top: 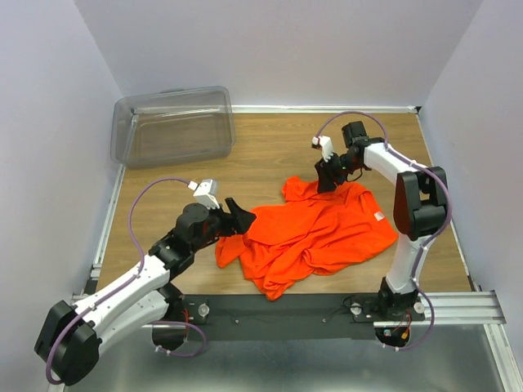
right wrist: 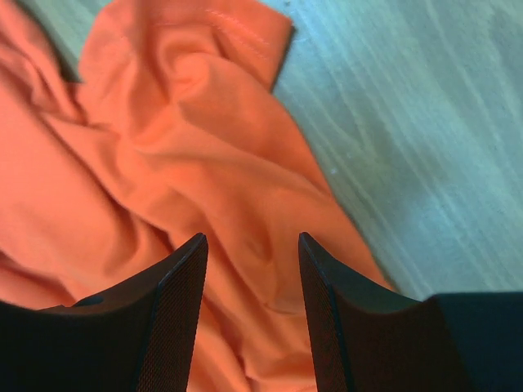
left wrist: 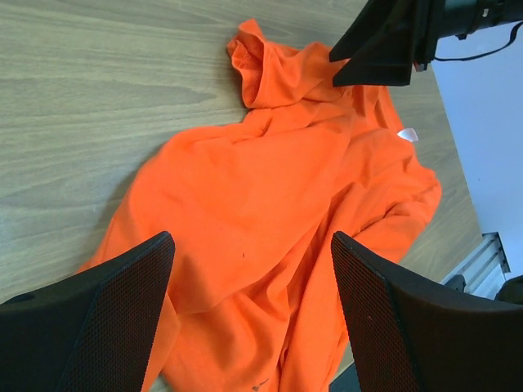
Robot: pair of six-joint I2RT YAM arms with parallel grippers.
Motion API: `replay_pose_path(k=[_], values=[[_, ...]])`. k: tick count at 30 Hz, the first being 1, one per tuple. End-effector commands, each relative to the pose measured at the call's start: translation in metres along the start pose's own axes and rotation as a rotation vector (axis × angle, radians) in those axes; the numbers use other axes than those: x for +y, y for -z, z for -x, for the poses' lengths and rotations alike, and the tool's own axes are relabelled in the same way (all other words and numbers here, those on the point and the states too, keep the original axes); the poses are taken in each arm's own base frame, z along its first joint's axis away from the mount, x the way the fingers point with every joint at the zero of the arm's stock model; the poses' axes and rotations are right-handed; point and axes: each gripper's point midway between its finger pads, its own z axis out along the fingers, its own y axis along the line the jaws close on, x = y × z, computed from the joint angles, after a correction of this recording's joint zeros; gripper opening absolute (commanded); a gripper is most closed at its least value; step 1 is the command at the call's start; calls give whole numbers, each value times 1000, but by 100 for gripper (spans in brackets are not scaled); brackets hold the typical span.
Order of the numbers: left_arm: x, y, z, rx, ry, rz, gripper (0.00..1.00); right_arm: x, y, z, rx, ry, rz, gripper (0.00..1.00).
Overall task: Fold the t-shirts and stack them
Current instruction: Flatten the tshirt out
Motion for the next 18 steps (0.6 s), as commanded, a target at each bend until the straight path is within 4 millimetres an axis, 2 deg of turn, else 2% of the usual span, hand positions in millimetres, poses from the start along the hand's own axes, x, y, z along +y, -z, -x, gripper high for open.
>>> replay_pose_path(k=[1, 12, 18], values=[[-4, -4, -2, 8, 24, -19, 85, -23, -3, 21, -18, -3, -75, 56], [7, -12, -11, 42, 24, 23, 85, -47, -12, 14, 26, 14, -141, 56], [7, -13, -12, 45, 20, 25, 85, -36, -25, 5, 27, -5, -71, 50]])
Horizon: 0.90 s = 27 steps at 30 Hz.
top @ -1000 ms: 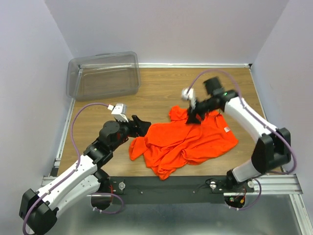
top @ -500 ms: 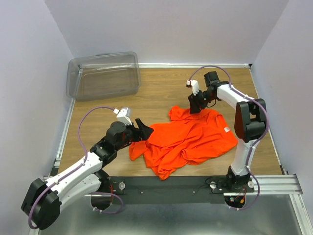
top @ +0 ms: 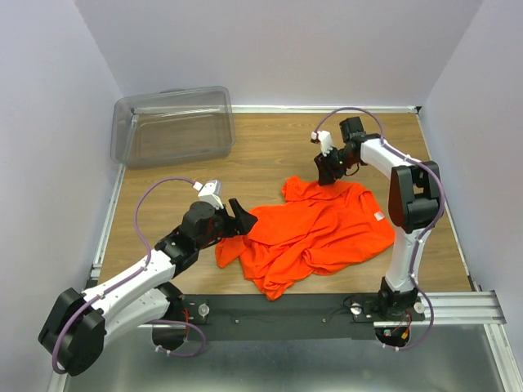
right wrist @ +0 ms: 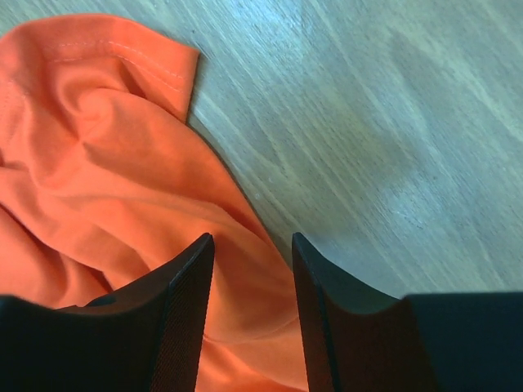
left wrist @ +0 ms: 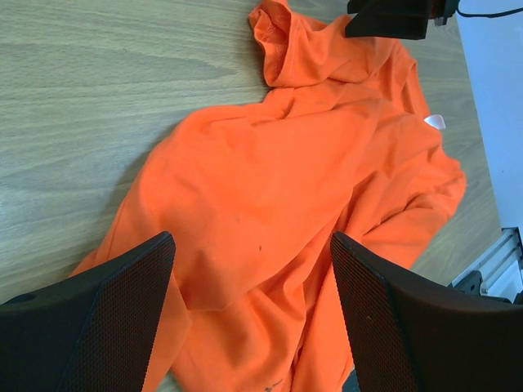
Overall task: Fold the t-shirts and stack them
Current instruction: Flatten the tshirt out
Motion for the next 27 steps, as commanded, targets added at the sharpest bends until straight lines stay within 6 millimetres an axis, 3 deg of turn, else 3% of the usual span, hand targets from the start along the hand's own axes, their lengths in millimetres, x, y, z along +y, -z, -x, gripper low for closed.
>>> replay_pose_path(k=[1, 10, 15, 20, 27], values=[[-5, -1, 6, -19, 6, -20, 85, 4, -12, -4, 5, 1, 34, 50], [-5, -2, 5, -15, 4, -20, 85, 5, -9, -4, 3, 3, 34, 32], [-5, -1, 6, -21, 4, -23, 85, 6, -9, -4, 1, -1, 38, 16], [-5, 0, 5, -22, 3, -22, 85, 6, 0, 11, -32, 3, 23, 3], [-4, 1, 6, -22, 4, -16, 85, -9, 26, 45, -92, -2, -72, 1]])
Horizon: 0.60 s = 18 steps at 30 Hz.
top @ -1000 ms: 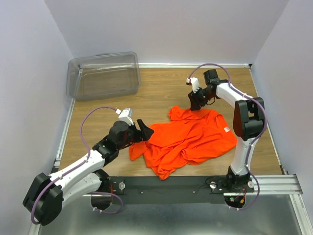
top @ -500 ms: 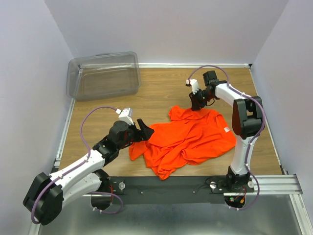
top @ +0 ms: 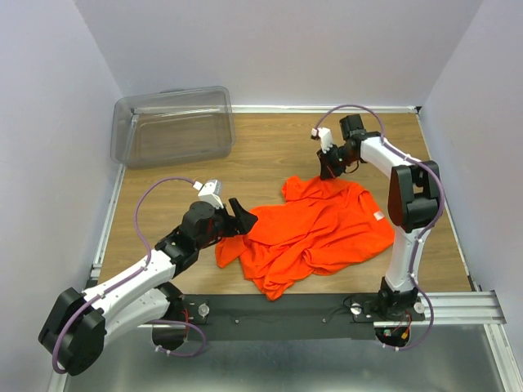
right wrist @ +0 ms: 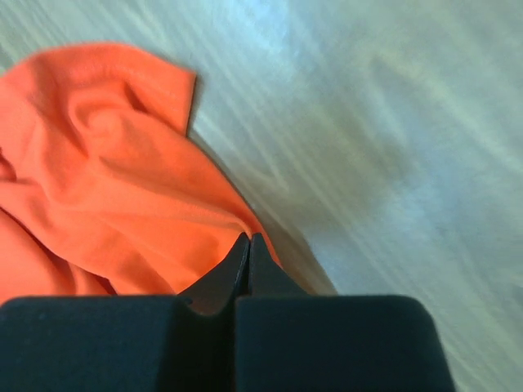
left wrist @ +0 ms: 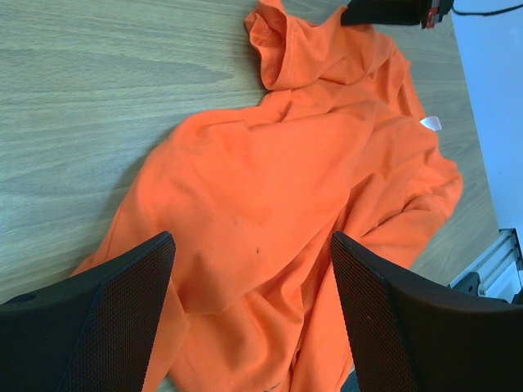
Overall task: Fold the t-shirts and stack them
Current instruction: Flatten the tshirt out
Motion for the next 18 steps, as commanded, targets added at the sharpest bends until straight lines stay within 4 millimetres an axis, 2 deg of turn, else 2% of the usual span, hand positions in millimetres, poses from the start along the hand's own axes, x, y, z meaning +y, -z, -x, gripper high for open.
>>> replay_pose_path(k=[1, 4, 7, 8, 9, 10, 11, 12, 14, 15, 16, 18], values=[[-2, 2, 3, -15, 7, -9, 85, -9, 30, 46, -94, 20, -88, 1], [-2, 4, 3, -20, 7, -13, 85, -20, 42, 67, -137, 3, -146, 1], [-3, 5, 4, -23, 2, -16, 85, -42, 57, 89, -194, -44, -262, 1], [-3, 5, 5, -26, 3, -17, 85, -61, 65, 90, -199, -86, -363, 0], [-4, 5, 5, -24, 2, -19, 85, -77, 77, 106, -257, -109, -443, 1], [-3, 5, 7, -33, 2, -15, 85, -87, 82, 110, -285, -177, -496, 0], [-1, 5, 11, -50, -4, 1, 85, -108, 93, 108, -297, -227, -595, 0], [-2, 4, 12, -51, -7, 2, 85, -122, 103, 119, -359, -285, -651, 1], [-4, 3, 15, -53, -18, 2, 85, -150, 120, 119, -394, -353, -785, 1], [-5, 3, 17, -56, -25, 1, 85, -158, 126, 120, -406, -379, -823, 1], [-5, 3, 18, -58, -27, 3, 85, -165, 134, 129, -442, -405, -851, 1], [-7, 1, 22, -60, -47, 6, 85, -178, 133, 124, -439, -438, -884, 0]])
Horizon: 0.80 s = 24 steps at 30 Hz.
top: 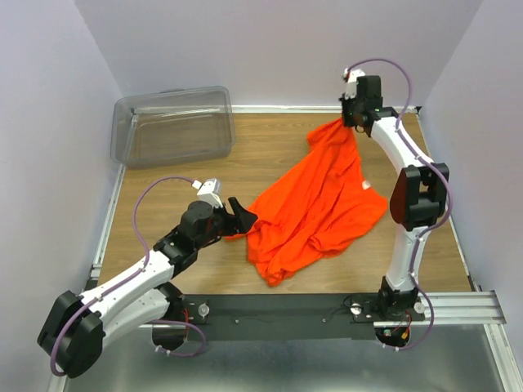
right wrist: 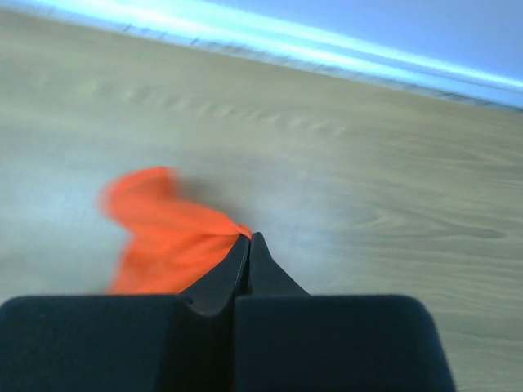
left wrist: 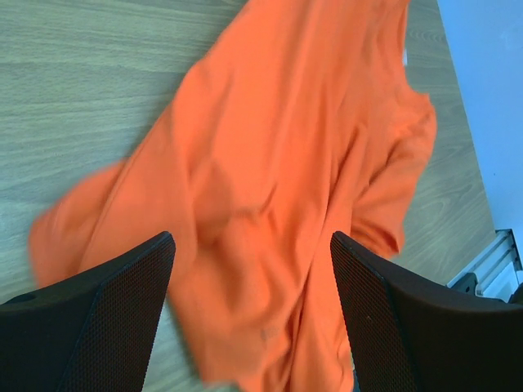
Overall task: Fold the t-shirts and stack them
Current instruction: Flatten the tshirt out
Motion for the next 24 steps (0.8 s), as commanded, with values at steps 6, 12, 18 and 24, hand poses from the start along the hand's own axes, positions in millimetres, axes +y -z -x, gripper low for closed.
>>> replay_pose_path(k=[6, 12, 18, 24], values=[[-4, -9, 25, -38, -87, 39, 85, -71, -11, 27, -98, -137, -288, 41], [0, -21, 25, -8, -130, 70, 85, 3, 49, 0, -95, 157, 161, 77], [4, -37, 14, 26, -115, 60, 84, 160, 183, -142, -86, 734, 1086, 77], [9, -54, 7, 39, -68, 74, 84, 245, 225, -217, -60, 977, 1224, 74]])
